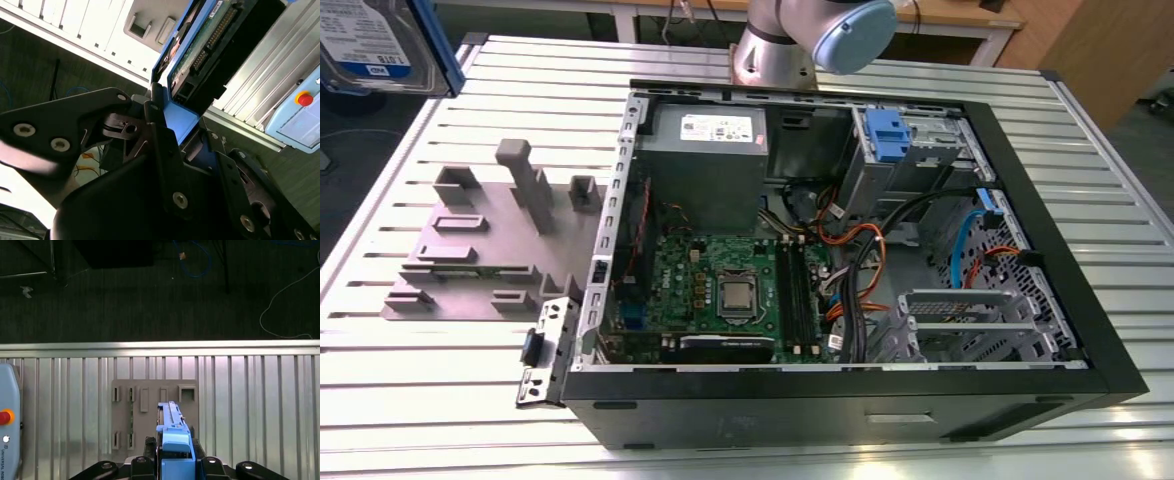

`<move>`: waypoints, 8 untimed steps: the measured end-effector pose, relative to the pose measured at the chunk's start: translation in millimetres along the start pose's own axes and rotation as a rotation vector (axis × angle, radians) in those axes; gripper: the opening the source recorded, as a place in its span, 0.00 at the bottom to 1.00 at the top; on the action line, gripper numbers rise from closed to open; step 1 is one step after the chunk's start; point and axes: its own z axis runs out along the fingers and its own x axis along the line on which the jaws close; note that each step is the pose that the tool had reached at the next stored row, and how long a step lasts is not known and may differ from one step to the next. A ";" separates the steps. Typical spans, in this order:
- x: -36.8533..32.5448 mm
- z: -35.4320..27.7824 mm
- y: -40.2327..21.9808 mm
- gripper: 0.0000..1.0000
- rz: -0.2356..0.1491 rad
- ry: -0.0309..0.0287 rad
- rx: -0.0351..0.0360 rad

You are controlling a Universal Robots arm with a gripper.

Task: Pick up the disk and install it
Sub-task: 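Pick up the disk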

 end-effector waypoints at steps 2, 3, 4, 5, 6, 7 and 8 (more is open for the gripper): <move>2.3 0.2 0.0 0.36 0.000 0.0000 0.0002; 3.5 0.2 -0.1 0.36 0.000 0.0001 0.0001; 4.4 0.3 -0.1 0.36 0.000 0.0002 0.0001; 5.0 0.3 -0.1 0.36 0.000 0.0007 0.0002; 5.6 0.3 -0.1 0.36 0.000 0.0010 0.0002; 6.3 0.4 -0.2 0.36 0.000 0.0010 0.0001; 6.6 0.4 -0.1 0.36 0.000 0.0010 0.0002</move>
